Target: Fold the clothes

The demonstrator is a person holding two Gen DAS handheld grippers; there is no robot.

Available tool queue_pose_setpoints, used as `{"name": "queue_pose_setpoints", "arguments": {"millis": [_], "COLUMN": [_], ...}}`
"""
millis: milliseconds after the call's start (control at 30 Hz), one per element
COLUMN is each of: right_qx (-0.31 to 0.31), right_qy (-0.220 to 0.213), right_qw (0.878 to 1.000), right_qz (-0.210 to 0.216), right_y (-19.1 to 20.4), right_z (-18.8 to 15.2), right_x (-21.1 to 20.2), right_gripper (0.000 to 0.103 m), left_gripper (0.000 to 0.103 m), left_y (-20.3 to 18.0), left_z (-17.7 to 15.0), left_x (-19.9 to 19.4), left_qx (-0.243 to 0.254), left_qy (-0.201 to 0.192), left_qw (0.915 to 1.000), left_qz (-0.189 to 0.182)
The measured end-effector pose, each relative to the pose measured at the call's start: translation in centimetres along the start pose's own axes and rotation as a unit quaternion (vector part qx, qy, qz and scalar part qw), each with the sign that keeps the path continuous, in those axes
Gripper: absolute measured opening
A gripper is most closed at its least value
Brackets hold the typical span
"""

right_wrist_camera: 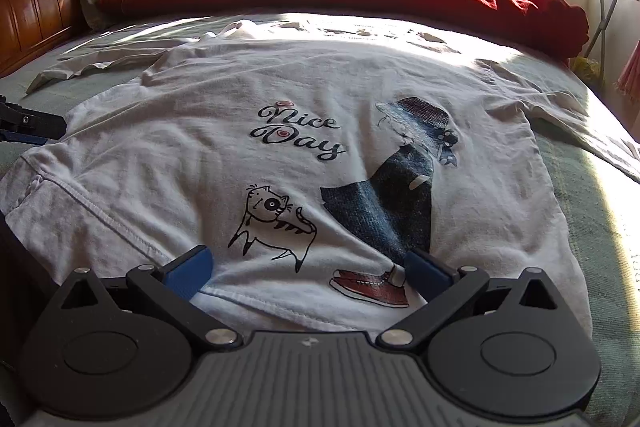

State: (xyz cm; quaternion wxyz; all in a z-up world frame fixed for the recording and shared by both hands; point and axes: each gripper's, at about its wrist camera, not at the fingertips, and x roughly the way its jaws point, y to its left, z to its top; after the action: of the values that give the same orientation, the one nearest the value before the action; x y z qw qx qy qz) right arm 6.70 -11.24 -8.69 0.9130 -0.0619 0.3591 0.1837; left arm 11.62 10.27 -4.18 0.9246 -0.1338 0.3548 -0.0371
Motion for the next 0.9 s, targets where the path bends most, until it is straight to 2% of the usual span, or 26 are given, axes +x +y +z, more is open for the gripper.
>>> {"name": "queue_pose_setpoints", "arguments": {"millis": [67, 133, 200, 267, 433, 467, 567, 633, 667, 800, 900], "right_qx": [0.0, 0.0, 0.0, 0.0, 0.0, 0.0, 0.0, 0.0, 0.001, 0.001, 0.001], "right_qy": [-0.001, -0.003, -0.004, -0.004, -0.003, -0.004, -0.005, -0.005, -0.005, -0.006, -0.007], "right_qw": [1.0, 1.0, 1.0, 1.0, 1.0, 1.0, 1.0, 1.0, 1.0, 1.0, 1.0], "right_qz": [0.001, 0.0, -0.001, -0.001, -0.002, -0.002, -0.002, -0.002, -0.002, -0.004, -0.005], "right_y": [0.0, 0.0, 0.0, 0.0, 0.1, 0.1, 0.1, 0.1, 0.1, 0.1, 0.2], "right_z": [0.0, 0.0, 0.0, 0.0, 0.0, 0.0, 0.0, 0.0, 0.0, -0.1, -0.1], "right_x": [0.0, 0.0, 0.0, 0.0, 0.0, 0.0, 0.0, 0.0, 0.0, 0.0, 0.0], "right_gripper": [0.103, 0.103, 0.103, 0.103, 0.103, 0.103, 0.103, 0.103, 0.103, 0.103, 0.103], "left_gripper": [0.099, 0.099, 0.099, 0.099, 0.1, 0.1, 0.1, 0.1, 0.1, 0.1, 0.1], "left_y": [0.8, 1.8, 2.6, 3.2, 5.2, 5.6, 6.5, 6.4, 6.1, 4.2, 2.8], "left_z": [0.4, 0.3, -0.2, -0.8, -1.4, -1.5, -0.9, 0.1, 0.3, -0.2, -0.5], "left_x": [-0.3, 0.2, 1.0, 1.4, 1.7, 1.5, -0.4, -2.1, -2.4, -1.7, -1.2], "left_qx": [-0.009, -0.035, -0.07, -0.106, -0.185, -0.206, -0.251, -0.244, -0.233, -0.178, -0.136], "left_qy": [-0.003, 0.012, 0.03, 0.03, 0.029, 0.023, -0.021, -0.061, -0.067, -0.045, -0.029], "left_qw": [0.9999, 0.9992, 0.996, 0.99, 0.968, 0.9615, 0.9361, 0.9289, 0.9322, 0.9596, 0.9755], "left_qz": [-0.001, -0.014, -0.046, -0.088, -0.167, -0.18, -0.246, -0.272, -0.268, -0.213, -0.17]}}
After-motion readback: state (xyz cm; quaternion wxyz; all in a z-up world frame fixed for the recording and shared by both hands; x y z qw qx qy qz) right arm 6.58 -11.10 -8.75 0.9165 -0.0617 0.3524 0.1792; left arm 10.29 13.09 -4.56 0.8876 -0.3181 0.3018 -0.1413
